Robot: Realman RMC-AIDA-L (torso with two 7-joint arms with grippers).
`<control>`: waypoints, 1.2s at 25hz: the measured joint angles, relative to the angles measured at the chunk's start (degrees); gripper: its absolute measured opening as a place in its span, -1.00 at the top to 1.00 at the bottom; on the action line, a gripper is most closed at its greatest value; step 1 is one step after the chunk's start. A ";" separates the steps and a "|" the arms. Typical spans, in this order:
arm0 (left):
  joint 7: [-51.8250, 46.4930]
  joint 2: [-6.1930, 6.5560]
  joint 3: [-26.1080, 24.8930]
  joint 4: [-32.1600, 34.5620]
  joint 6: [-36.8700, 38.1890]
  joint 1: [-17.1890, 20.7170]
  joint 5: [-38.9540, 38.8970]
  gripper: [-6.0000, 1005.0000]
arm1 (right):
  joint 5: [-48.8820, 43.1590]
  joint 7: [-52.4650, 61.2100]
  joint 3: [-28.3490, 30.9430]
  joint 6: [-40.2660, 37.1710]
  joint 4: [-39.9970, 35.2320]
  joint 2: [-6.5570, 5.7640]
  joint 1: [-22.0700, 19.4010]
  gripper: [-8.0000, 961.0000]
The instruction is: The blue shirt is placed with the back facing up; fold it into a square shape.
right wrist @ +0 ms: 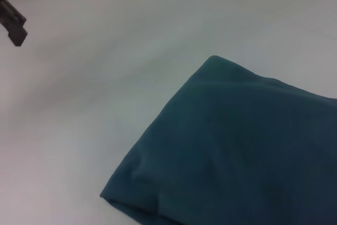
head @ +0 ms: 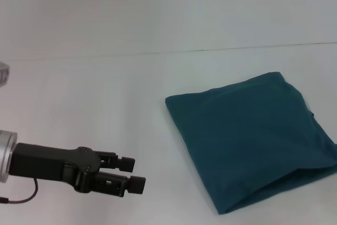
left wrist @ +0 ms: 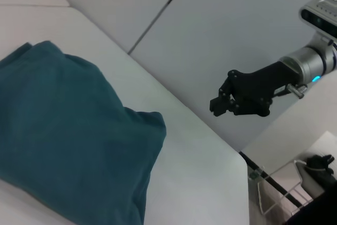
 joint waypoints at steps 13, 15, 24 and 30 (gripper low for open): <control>7.72 -0.03 -0.06 -0.33 2.06 0.78 1.24 -0.74 | 0.30 -4.02 -1.37 -1.34 1.29 0.54 -2.20 0.88; 7.90 -0.03 -0.06 -0.31 2.07 0.80 1.26 -0.74 | 0.33 -4.02 -1.39 -1.34 1.31 0.56 -2.23 0.88; 8.25 -0.19 0.37 -0.30 1.48 0.78 1.29 -0.74 | 0.04 -3.55 -2.25 -1.33 1.31 1.12 -1.91 0.88; 8.27 -0.23 0.60 -0.12 1.51 0.78 1.41 -0.74 | 0.19 -3.47 -2.86 -1.37 1.30 1.16 -1.95 0.88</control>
